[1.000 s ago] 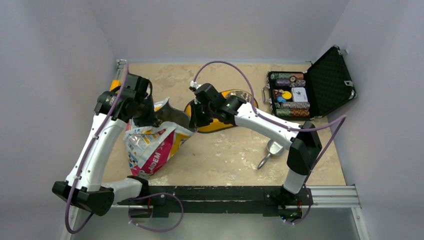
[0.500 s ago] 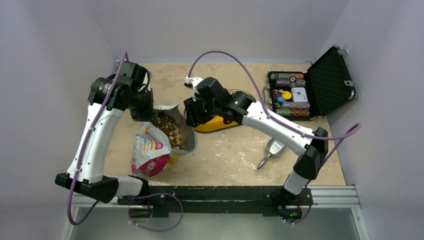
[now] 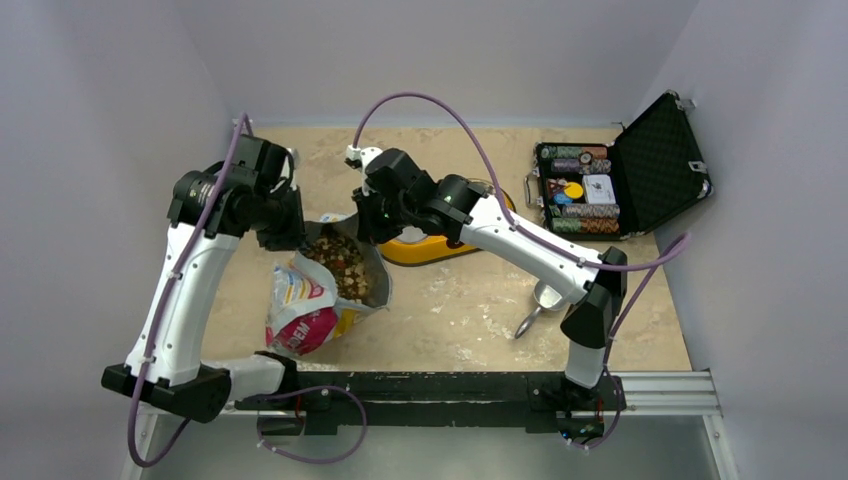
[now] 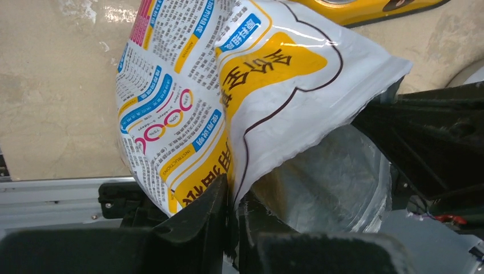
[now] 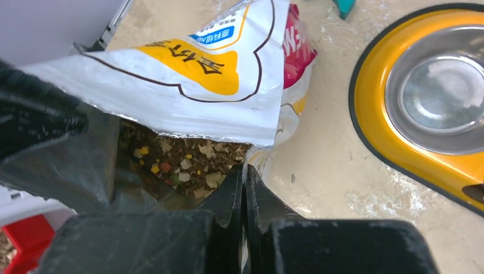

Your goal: Serve the pet food

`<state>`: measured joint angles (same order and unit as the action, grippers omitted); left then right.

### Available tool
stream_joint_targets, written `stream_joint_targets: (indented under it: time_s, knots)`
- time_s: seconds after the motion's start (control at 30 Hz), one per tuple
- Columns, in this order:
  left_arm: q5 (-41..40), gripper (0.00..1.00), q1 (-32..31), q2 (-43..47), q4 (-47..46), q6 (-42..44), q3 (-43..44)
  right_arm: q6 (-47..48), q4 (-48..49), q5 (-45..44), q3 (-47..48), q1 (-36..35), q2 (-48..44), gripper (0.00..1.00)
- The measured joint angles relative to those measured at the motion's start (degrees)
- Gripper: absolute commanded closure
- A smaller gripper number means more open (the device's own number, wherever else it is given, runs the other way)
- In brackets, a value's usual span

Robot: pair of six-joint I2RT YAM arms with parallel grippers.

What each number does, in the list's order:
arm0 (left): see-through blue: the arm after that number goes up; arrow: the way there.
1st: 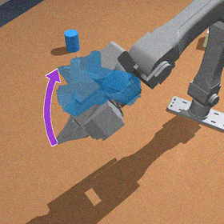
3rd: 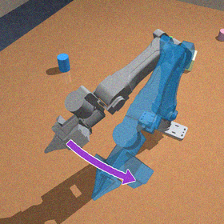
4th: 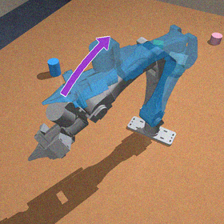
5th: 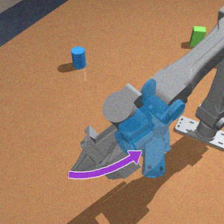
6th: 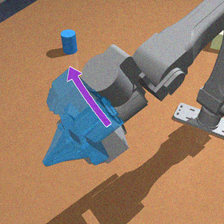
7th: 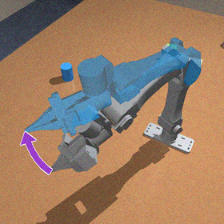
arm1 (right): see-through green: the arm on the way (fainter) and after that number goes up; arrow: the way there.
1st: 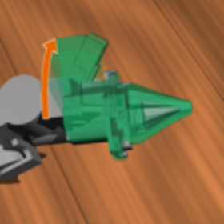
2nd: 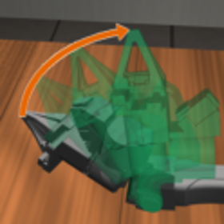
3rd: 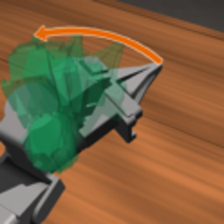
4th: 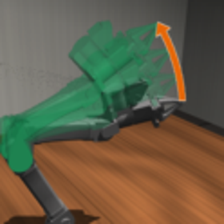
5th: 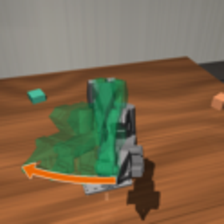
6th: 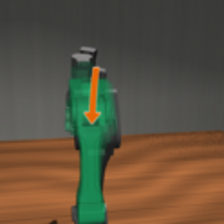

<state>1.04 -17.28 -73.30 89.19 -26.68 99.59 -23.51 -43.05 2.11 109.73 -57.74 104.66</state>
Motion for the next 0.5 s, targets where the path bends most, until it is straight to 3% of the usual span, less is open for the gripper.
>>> stream_joint_targets:
  time_s: [0.13,0.27,0.3,0.4,0.5]
  knots:
    - [-1.6,0.66,-0.1,6.4,-3.5,-2.8,-7.3,-4.1,-1.0,-1.0,0.3,0.3,0.1,1.0]
    - [-4.6,0.64,-0.1,11.6,-5.7,-4.3,-12.5,-7.7,-1.4,-0.5,0.3,0.3,0.0,1.0]
    - [-5.1,0.68,-0.1,12.3,-6.3,-4.3,-13.6,-8.6,-1.4,-0.5,0.3,0.3,0.0,1.0]
    - [-5.9,0.98,-0.1,13.0,-7.2,-3.8,-15.1,-10.5,-1.6,-0.3,0.3,0.3,0.0,1.0]
    - [-6.6,1.0,-0.3,12.5,-7.1,-3.1,-14.9,-11.0,-1.3,0.4,0.3,0.3,0.0,1.0]
